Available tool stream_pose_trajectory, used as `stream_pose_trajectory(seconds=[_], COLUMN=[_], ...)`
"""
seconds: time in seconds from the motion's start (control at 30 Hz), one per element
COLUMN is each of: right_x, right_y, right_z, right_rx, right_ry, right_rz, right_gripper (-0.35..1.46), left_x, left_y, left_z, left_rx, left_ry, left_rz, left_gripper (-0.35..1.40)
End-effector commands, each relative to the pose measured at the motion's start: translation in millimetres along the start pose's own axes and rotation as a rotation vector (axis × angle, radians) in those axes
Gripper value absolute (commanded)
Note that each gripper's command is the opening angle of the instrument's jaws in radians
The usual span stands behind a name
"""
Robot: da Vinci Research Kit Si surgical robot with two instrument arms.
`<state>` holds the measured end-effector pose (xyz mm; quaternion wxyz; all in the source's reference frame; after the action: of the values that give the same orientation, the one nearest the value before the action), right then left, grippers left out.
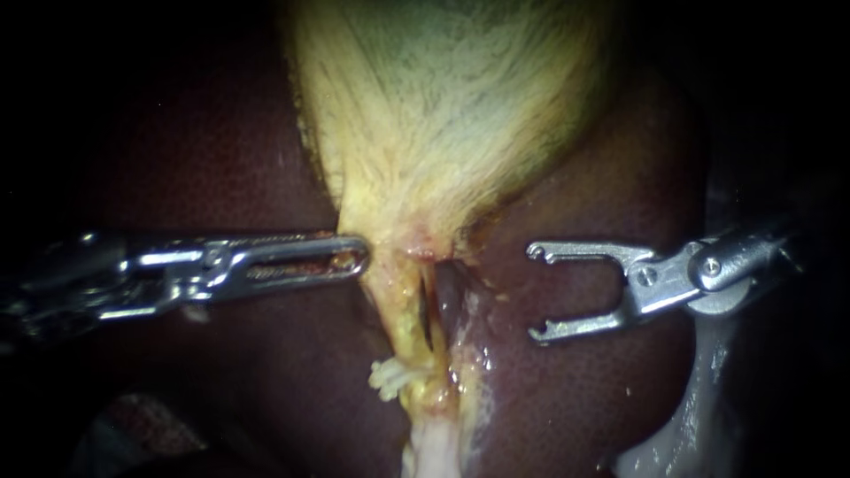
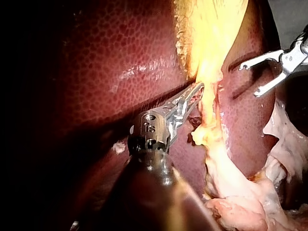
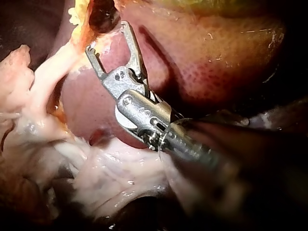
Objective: Going back second clip left tube
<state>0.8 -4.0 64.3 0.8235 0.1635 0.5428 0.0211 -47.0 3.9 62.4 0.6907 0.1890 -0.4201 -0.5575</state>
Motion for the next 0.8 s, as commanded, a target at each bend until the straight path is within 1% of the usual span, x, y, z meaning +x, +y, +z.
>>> stream_pose_trajectory(seconds=[0.03, 0.23, 0.3, 0.6, 0.8], right_x=[0.0, 0.1, 0.1, 0.2, 0.2], right_y=[0.0, -0.2, -0.2, -0.4, -0.4], right_z=[0.0, 0.0, 0.0, 0.1, 0.1], right_rx=[0.000, 0.000, 0.000, -0.001, -0.001], right_ry=[0.000, 0.000, 0.000, 0.000, -0.001], right_rz=[0.000, 0.000, 0.000, 0.000, 0.000], right_gripper=[0.60, 0.60, 0.60, 0.60, 0.60], left_x=[0.2, 1.5, 1.7, 1.9, 2.0], left_y=[0.1, 0.3, 0.2, 0.0, 0.0], left_z=[0.4, 2.6, 2.8, 3.4, 3.5], left_rx=[0.003, 0.004, 0.007, 0.009, 0.008], left_ry=[0.000, 0.022, 0.026, 0.028, 0.030], left_rz=[0.002, 0.005, 0.006, 0.001, 0.002], left_gripper=[-0.35, -0.35, -0.35, -0.35, -0.35])
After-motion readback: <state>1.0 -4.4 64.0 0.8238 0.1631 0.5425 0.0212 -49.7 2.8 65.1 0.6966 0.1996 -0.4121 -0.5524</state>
